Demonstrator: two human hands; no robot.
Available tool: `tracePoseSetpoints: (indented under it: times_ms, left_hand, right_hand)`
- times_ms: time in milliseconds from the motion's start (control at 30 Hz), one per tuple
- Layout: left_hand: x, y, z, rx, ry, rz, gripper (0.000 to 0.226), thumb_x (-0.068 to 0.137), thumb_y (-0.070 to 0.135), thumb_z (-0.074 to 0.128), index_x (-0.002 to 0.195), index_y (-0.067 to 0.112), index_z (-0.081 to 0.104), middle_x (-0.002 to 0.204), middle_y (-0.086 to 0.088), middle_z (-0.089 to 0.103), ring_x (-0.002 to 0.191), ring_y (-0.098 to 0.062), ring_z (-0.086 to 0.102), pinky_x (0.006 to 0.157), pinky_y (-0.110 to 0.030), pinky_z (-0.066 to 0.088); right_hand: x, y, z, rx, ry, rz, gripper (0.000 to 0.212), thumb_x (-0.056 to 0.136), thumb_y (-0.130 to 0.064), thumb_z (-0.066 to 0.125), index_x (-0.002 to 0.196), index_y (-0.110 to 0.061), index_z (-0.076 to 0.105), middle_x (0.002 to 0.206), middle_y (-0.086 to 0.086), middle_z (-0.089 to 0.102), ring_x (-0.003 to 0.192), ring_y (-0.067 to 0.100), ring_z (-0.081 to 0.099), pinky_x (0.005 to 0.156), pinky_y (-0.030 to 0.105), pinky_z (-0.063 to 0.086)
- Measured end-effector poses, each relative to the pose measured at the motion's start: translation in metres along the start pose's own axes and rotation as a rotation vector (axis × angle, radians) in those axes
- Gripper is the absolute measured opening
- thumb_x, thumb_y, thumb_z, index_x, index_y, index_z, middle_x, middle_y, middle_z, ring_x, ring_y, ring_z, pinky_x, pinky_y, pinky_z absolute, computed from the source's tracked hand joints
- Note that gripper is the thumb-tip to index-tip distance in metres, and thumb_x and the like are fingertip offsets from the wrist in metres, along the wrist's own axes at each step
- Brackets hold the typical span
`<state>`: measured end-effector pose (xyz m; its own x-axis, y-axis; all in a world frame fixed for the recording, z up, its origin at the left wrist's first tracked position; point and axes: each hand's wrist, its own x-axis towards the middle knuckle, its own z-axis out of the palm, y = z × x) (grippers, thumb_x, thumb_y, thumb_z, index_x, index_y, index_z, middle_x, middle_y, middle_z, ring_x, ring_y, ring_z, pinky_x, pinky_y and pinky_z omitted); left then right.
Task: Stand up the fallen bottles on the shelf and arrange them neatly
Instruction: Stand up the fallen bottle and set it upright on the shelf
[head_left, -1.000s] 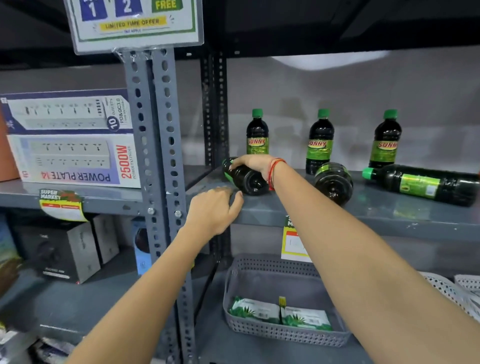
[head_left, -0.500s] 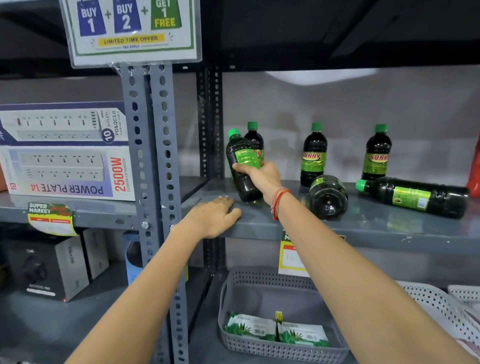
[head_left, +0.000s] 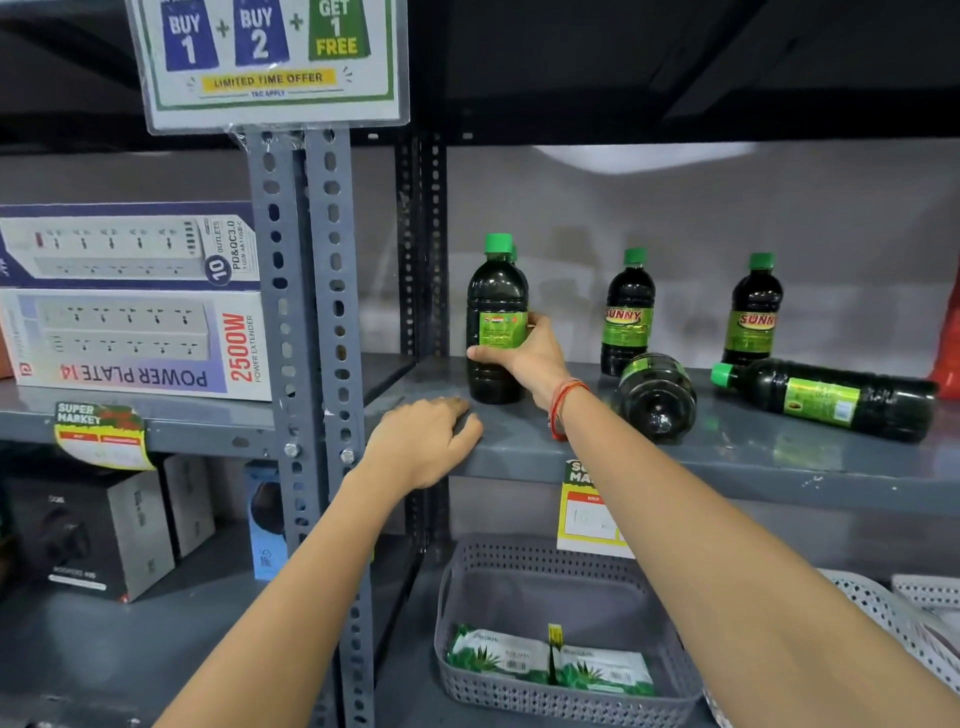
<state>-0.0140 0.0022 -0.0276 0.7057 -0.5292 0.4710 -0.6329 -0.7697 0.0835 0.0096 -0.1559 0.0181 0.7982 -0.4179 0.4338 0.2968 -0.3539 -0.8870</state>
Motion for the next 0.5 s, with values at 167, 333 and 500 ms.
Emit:
tracePoseSetpoints:
  times_ms: [167,333,500]
  left_hand:
    - [-0.002,0.001,0.001,-0.016,0.089,0.031,0.060,0.082,0.045,0.020,0.119,0.016,0.057,0.124,-0.008,0.063,0.105,-0.032,0.059,0.080,-0.037,0.045]
    - [0.000,-0.002,0.005,-0.015,0.104,0.047,0.060,0.080,0.047,0.017,0.109,0.015,0.059,0.113,-0.008,0.067,0.096,-0.031,0.061,0.071,-0.035,0.042]
    - [0.000,-0.001,0.007,-0.016,0.145,0.057,0.075,0.070,0.052,0.006,0.107,0.015,0.059,0.113,-0.006,0.067,0.095,-0.030,0.061,0.066,-0.032,0.035]
  right_hand:
    - [0.005,-0.002,-0.008,-0.042,-0.161,0.002,0.062,0.061,-0.021,0.087,0.114,-0.015,0.055,0.113,0.005,0.067,0.109,0.021,0.061,0.097,0.036,0.047]
    - [0.005,-0.002,-0.021,0.065,-0.312,0.097,0.053,0.076,0.003,0.071,0.120,-0.012,0.048,0.123,0.012,0.061,0.119,0.026,0.056,0.104,0.039,0.042]
    - [0.004,0.002,-0.014,-0.152,-0.088,-0.033,0.077,0.059,-0.021,0.089,0.123,-0.009,0.047,0.121,0.008,0.062,0.112,0.022,0.057,0.100,0.037,0.045]
